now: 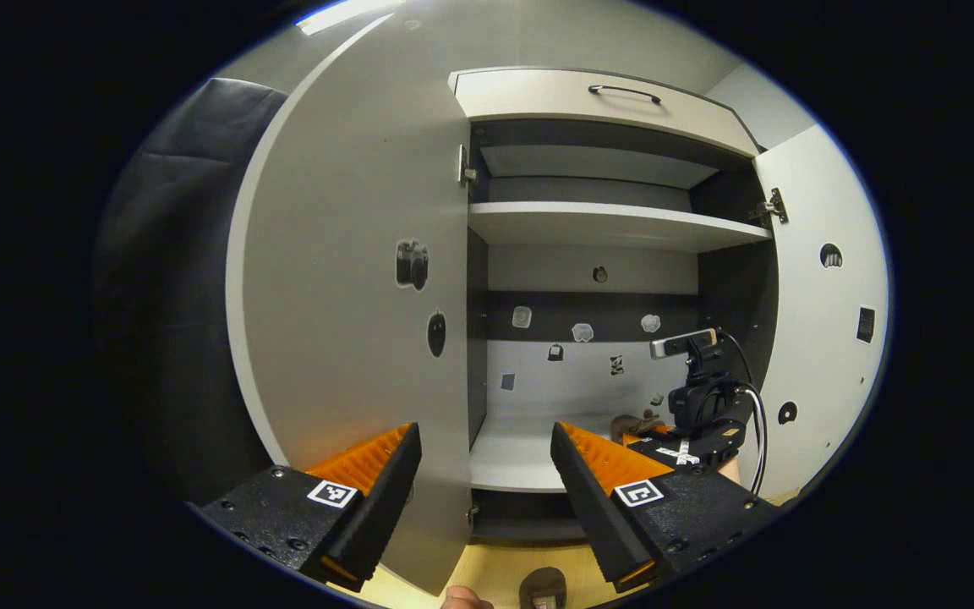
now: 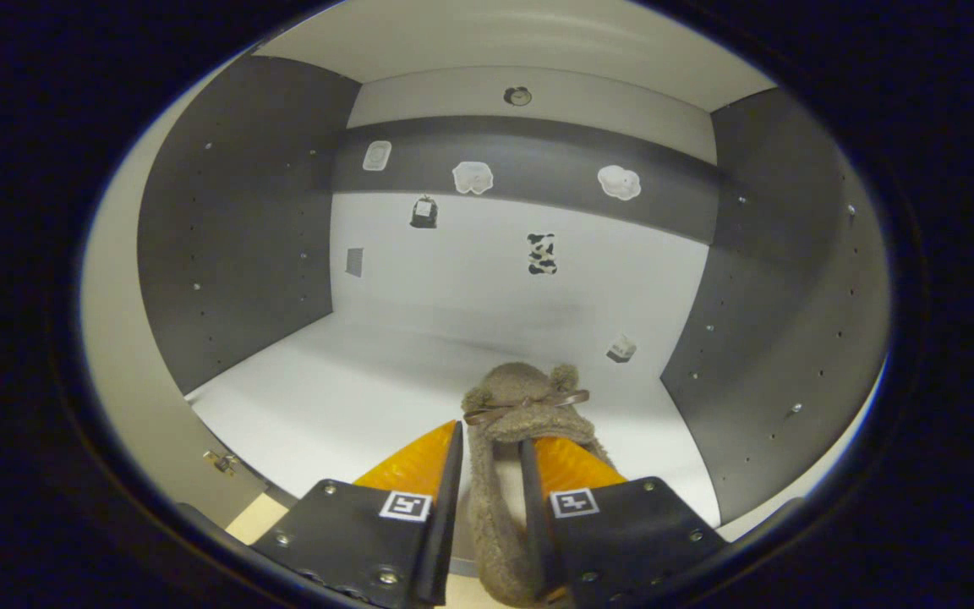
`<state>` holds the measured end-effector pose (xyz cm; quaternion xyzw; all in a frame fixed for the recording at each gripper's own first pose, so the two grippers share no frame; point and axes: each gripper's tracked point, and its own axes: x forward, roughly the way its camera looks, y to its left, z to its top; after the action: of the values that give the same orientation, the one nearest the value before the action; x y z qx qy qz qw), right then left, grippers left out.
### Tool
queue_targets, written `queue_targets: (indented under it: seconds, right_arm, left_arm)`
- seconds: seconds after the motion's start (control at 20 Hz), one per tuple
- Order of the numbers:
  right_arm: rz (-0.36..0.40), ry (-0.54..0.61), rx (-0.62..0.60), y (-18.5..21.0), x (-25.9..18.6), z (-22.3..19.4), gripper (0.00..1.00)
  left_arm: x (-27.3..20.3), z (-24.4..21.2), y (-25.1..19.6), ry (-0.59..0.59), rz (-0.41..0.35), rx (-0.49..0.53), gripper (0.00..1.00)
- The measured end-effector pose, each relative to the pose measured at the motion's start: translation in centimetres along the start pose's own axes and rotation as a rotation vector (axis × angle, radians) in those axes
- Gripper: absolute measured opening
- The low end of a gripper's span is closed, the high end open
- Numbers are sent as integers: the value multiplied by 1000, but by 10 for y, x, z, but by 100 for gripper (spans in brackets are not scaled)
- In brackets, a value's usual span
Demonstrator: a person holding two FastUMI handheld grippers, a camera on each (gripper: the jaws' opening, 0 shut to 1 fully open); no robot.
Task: Grab one shoe with the right hand and put it into the shoe cabinet, grab the other shoe with the left hand and put it into the shoe cabinet; then close the right door with the right hand and the left door with the left hand.
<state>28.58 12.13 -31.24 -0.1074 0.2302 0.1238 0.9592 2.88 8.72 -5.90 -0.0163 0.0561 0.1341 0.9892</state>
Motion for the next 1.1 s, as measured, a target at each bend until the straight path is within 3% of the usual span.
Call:
queue_targets:
  seconds: [0.05, 0.25, 0.6, 0.85, 1.1]
  right_arm:
    - [-1, -1, -7, 0, -4, 0, 44]
    - [-1, -2, -6, -4, -24, 2, 45]
    - [-16, -139, 37, -23, -101, 48, 44]
    - [-25, -243, 69, -37, -169, 80, 42]
    - [-37, -346, 88, -49, -233, 114, 42]
  left_arm:
    - [3, -2, 2, -7, 7, 13, 95]
    - [2, -3, 0, -24, 9, 48, 95]
    - [7, -43, -28, 32, -61, 18, 95]
    - [18, -124, -48, 156, -105, 7, 96]
    - [15, -236, -74, 369, -200, -13, 98]
